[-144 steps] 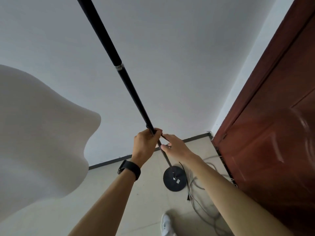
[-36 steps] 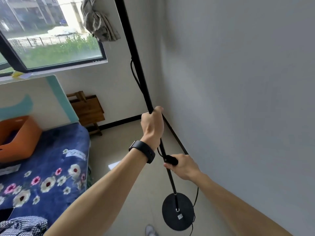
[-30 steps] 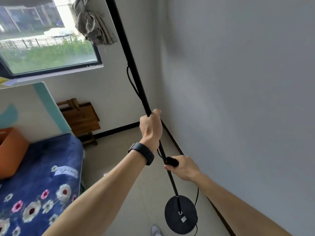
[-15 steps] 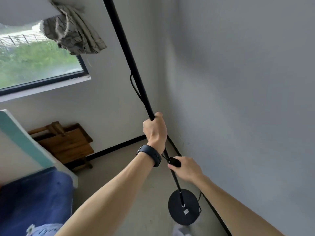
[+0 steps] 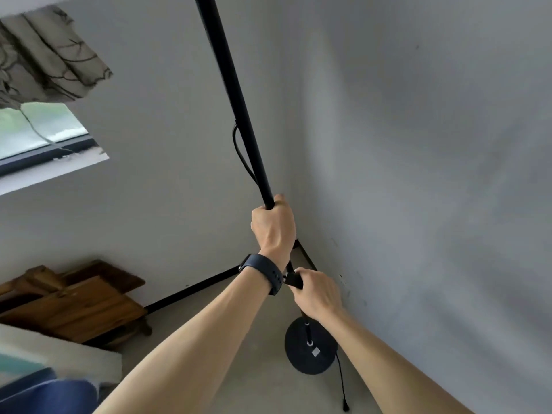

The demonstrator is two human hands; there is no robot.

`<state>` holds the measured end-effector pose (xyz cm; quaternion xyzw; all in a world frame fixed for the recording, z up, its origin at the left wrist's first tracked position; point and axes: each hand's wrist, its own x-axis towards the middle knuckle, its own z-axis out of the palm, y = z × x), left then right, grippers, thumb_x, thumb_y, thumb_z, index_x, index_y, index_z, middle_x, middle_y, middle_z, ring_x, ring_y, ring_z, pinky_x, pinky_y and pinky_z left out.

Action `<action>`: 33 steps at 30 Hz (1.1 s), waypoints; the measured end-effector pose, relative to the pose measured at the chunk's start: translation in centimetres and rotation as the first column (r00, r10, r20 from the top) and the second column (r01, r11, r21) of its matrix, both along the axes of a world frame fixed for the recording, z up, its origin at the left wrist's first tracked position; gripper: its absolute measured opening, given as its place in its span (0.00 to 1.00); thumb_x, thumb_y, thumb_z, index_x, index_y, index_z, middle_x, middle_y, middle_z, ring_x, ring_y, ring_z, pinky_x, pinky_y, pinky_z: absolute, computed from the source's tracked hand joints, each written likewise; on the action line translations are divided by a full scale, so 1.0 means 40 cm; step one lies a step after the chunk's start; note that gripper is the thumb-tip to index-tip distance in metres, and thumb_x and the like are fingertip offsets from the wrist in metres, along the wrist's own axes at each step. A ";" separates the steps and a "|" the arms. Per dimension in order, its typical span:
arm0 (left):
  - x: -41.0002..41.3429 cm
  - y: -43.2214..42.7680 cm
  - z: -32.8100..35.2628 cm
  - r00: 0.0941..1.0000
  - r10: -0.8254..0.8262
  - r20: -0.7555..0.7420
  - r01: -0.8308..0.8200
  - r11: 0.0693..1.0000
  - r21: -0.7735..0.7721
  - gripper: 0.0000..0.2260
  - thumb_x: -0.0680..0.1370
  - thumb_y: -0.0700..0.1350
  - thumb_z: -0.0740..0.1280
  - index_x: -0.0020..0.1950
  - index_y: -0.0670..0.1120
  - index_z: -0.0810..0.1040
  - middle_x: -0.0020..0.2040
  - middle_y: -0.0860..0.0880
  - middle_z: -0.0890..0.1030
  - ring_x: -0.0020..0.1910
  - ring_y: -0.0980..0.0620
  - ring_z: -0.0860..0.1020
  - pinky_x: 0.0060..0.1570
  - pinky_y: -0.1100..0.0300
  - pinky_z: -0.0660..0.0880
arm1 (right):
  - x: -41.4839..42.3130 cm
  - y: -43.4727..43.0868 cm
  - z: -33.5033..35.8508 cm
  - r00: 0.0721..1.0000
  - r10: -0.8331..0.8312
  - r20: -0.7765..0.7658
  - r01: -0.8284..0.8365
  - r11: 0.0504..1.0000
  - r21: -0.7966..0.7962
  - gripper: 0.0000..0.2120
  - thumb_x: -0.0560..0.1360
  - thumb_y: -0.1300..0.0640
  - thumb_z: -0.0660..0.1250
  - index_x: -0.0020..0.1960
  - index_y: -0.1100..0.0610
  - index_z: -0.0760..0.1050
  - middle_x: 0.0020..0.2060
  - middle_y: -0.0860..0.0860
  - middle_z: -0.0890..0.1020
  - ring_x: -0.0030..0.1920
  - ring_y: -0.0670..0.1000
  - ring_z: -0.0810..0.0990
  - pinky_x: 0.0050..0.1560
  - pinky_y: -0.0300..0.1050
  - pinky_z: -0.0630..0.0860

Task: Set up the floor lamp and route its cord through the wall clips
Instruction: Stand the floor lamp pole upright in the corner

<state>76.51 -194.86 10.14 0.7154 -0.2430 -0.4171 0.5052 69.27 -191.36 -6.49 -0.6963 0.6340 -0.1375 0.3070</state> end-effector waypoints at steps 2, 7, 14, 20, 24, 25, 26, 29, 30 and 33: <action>0.017 -0.095 -0.042 1.000 -0.011 0.008 0.011 1.000 -0.002 0.16 0.80 0.44 0.60 0.33 0.45 0.63 0.30 0.50 0.66 0.26 0.52 0.63 0.27 0.60 0.61 | 0.020 -0.098 -0.042 1.000 -0.007 -0.003 0.007 1.000 -0.011 0.08 0.79 0.45 0.64 0.52 0.47 0.79 0.37 0.45 0.80 0.38 0.54 0.82 0.37 0.46 0.77; 0.064 -0.317 -0.193 0.999 -0.045 0.023 0.045 0.998 -0.031 0.17 0.80 0.45 0.61 0.32 0.46 0.63 0.29 0.50 0.67 0.25 0.51 0.64 0.27 0.61 0.61 | 0.073 -0.319 -0.186 0.999 -0.036 -0.039 0.035 0.999 -0.017 0.08 0.79 0.48 0.66 0.53 0.51 0.79 0.38 0.47 0.79 0.40 0.54 0.83 0.38 0.44 0.75; 0.093 -0.510 -0.401 0.997 -0.080 -0.021 0.078 0.994 -0.082 0.16 0.81 0.47 0.61 0.34 0.46 0.69 0.34 0.49 0.74 0.32 0.48 0.73 0.37 0.57 0.72 | 0.116 -0.522 -0.380 0.992 -0.079 -0.103 0.079 0.997 -0.001 0.11 0.81 0.50 0.63 0.59 0.53 0.79 0.52 0.54 0.86 0.52 0.59 0.84 0.43 0.45 0.71; 0.089 -0.624 -0.504 0.989 -0.150 -0.002 0.146 0.969 -0.201 0.16 0.81 0.48 0.62 0.33 0.46 0.70 0.33 0.50 0.73 0.31 0.49 0.72 0.38 0.57 0.71 | 0.118 -0.647 -0.497 0.983 -0.148 -0.105 0.140 0.987 -0.074 0.08 0.78 0.53 0.63 0.54 0.49 0.78 0.48 0.51 0.86 0.48 0.58 0.84 0.42 0.48 0.76; 0.099 -0.689 -0.551 0.968 -0.240 0.079 0.252 0.908 -0.335 0.16 0.79 0.48 0.63 0.32 0.47 0.67 0.28 0.52 0.69 0.25 0.52 0.67 0.31 0.61 0.66 | 0.112 -0.712 -0.564 0.987 -0.160 -0.026 0.153 0.971 -0.184 0.07 0.79 0.51 0.63 0.55 0.47 0.78 0.46 0.49 0.85 0.47 0.57 0.83 0.45 0.51 0.80; 0.106 -0.703 -0.570 0.954 -0.274 0.125 0.301 0.872 -0.387 0.17 0.79 0.49 0.63 0.32 0.46 0.66 0.26 0.53 0.68 0.24 0.52 0.66 0.29 0.62 0.65 | 0.109 -0.721 -0.586 0.985 -0.172 0.022 0.173 0.963 -0.206 0.08 0.79 0.47 0.63 0.55 0.47 0.78 0.46 0.48 0.85 0.46 0.55 0.83 0.44 0.50 0.79; 0.114 -0.714 -0.595 0.936 -0.312 0.165 0.353 0.821 -0.448 0.17 0.78 0.50 0.64 0.33 0.46 0.66 0.26 0.53 0.70 0.24 0.53 0.67 0.29 0.62 0.66 | 0.106 -0.729 -0.613 0.980 -0.185 0.067 0.196 0.955 -0.222 0.10 0.80 0.43 0.63 0.55 0.46 0.78 0.44 0.48 0.84 0.44 0.54 0.83 0.42 0.48 0.78; 0.132 -0.734 -0.727 0.874 -0.408 0.265 0.483 0.661 -0.574 0.11 0.80 0.54 0.66 0.44 0.49 0.75 0.36 0.48 0.83 0.35 0.53 0.79 0.39 0.59 0.76 | 0.102 -0.744 -0.705 0.958 -0.213 0.192 0.256 0.938 -0.234 0.16 0.78 0.34 0.62 0.52 0.46 0.76 0.38 0.47 0.83 0.38 0.49 0.81 0.39 0.47 0.79; 0.136 -0.739 -0.784 0.857 -0.419 0.299 0.511 0.623 -0.593 0.09 0.80 0.55 0.66 0.48 0.51 0.75 0.42 0.45 0.85 0.39 0.52 0.81 0.43 0.58 0.77 | 0.103 -0.746 -0.737 0.943 -0.217 0.252 0.276 0.933 -0.229 0.18 0.77 0.33 0.63 0.53 0.47 0.77 0.40 0.47 0.84 0.39 0.48 0.83 0.42 0.46 0.81; 0.154 -0.742 -0.959 0.821 -0.405 0.402 0.570 0.552 -0.609 0.09 0.80 0.59 0.65 0.53 0.55 0.74 0.50 0.39 0.84 0.46 0.47 0.82 0.48 0.56 0.79 | 0.104 -0.751 -0.833 0.931 -0.204 0.301 0.273 0.939 -0.209 0.20 0.76 0.34 0.65 0.60 0.46 0.76 0.46 0.43 0.83 0.46 0.45 0.82 0.49 0.43 0.78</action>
